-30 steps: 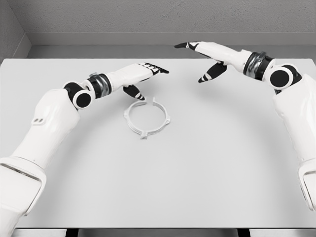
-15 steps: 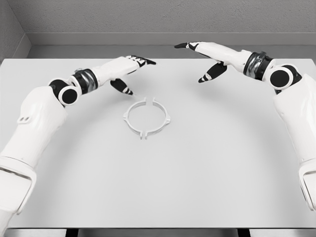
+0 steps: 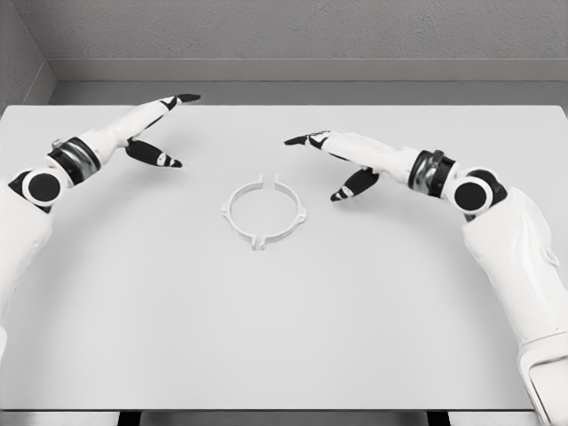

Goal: Assemble PVC drainage pipe clamps

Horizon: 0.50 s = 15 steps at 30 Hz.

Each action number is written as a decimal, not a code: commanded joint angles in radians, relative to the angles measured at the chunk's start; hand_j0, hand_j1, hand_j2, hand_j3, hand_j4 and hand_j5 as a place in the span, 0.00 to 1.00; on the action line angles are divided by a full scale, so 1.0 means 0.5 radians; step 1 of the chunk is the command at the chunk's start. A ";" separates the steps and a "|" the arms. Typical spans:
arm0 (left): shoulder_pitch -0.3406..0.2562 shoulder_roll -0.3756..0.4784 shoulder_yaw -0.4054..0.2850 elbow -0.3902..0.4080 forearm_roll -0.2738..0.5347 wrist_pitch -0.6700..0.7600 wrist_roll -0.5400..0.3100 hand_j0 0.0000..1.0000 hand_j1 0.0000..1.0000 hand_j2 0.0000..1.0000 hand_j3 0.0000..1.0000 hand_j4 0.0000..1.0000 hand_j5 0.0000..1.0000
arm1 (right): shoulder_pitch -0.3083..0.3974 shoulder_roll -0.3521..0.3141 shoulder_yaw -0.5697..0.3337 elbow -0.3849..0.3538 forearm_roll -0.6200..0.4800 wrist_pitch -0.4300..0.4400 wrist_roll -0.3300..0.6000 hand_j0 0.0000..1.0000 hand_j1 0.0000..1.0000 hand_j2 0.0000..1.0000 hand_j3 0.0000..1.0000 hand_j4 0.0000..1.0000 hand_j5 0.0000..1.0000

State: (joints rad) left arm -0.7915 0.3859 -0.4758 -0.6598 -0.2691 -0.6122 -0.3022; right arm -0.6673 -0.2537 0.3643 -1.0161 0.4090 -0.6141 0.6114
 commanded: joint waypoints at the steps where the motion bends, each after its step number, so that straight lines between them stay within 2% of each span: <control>1: 0.000 0.014 0.013 0.053 0.093 0.003 0.000 1.00 1.00 1.00 1.00 1.00 1.00 | 0.000 0.001 -0.002 -0.103 -0.017 0.006 -0.001 1.00 1.00 1.00 1.00 1.00 1.00; 6: 0.000 0.014 0.016 0.056 0.093 0.003 0.000 1.00 1.00 1.00 1.00 1.00 1.00 | 0.018 0.032 0.017 -0.063 -0.014 0.006 -0.001 1.00 1.00 1.00 1.00 1.00 1.00; 9: 0.000 0.014 0.019 0.132 0.142 0.003 0.000 1.00 1.00 1.00 1.00 1.00 1.00 | 0.031 0.047 0.051 -0.008 -0.014 0.006 -0.001 1.00 1.00 1.00 1.00 1.00 1.00; 15: 0.003 0.011 0.053 0.157 0.155 0.003 0.000 1.00 1.00 1.00 1.00 1.00 1.00 | 0.046 0.047 0.048 0.029 -0.014 0.006 -0.001 1.00 1.00 1.00 1.00 1.00 1.00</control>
State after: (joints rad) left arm -0.7915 0.3911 -0.4546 -0.5870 -0.2024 -0.6122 -0.3026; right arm -0.6458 -0.2302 0.3890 -1.0071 0.4103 -0.6135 0.6113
